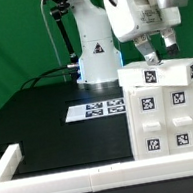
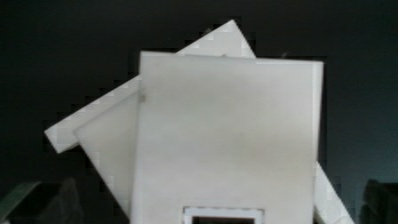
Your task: Assemble cabinet
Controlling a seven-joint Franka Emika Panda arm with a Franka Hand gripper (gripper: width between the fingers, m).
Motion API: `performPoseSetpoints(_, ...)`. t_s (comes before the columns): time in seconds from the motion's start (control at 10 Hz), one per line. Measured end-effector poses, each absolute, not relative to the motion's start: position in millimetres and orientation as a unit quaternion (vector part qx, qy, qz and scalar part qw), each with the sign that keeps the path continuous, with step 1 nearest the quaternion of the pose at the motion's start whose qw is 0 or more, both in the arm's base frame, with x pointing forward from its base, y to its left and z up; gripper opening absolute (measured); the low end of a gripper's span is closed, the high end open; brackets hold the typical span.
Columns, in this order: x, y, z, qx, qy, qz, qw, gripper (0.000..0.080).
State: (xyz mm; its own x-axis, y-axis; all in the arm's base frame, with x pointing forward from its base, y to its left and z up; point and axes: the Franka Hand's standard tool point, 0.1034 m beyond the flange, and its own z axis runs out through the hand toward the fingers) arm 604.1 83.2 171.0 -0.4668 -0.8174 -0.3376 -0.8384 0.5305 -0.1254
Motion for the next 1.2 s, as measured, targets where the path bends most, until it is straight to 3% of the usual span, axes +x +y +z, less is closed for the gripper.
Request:
performPoseSetpoints(0.4,605.2,85.3,175.0,-0.596,0.785,0.021,0.169,0.0797)
performPoseSetpoints(1.0,609.6,87.9,181.0,-0.782,0.599,-0.019,0.17,0.0797)
performPoseSetpoints(1.1,609.5,87.0,181.1,-0.822,0.544,-0.029,0.165,0.0797)
performPoseSetpoints(1.2,610.8,83.7,182.8,-0.884,0.441,-0.047,0.147,0.0797)
